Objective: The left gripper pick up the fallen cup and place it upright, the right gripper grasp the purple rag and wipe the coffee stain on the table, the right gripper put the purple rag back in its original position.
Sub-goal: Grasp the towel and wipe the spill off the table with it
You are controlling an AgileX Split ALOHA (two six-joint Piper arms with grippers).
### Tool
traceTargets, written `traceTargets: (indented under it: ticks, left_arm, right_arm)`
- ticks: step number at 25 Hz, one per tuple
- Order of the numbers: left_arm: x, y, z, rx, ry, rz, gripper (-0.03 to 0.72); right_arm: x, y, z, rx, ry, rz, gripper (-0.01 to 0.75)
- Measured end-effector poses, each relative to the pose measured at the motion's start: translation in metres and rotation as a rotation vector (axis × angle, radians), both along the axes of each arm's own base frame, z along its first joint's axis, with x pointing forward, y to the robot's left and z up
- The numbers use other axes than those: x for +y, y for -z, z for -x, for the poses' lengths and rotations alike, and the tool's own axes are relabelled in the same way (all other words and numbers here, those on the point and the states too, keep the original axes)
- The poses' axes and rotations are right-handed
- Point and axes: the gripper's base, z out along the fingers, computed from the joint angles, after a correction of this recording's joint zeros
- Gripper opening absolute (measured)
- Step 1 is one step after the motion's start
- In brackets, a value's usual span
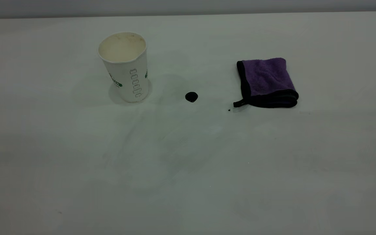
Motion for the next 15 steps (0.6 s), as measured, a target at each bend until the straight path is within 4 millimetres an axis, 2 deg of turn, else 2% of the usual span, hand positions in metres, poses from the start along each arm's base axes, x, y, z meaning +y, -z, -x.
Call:
traceTargets:
  ticks: [8, 15]
  left_arm:
    - [-0.001, 0.006, 0.003, 0.041, 0.003, 0.016, 0.498]
    - [0.0, 0.004, 0.011, -0.019, 0.005, 0.034, 0.498]
  right_arm:
    - [0.0, 0.0, 0.0, 0.0, 0.0, 0.0, 0.349]
    - [0.0, 0.0, 0.0, 0.0, 0.0, 0.0, 0.349]
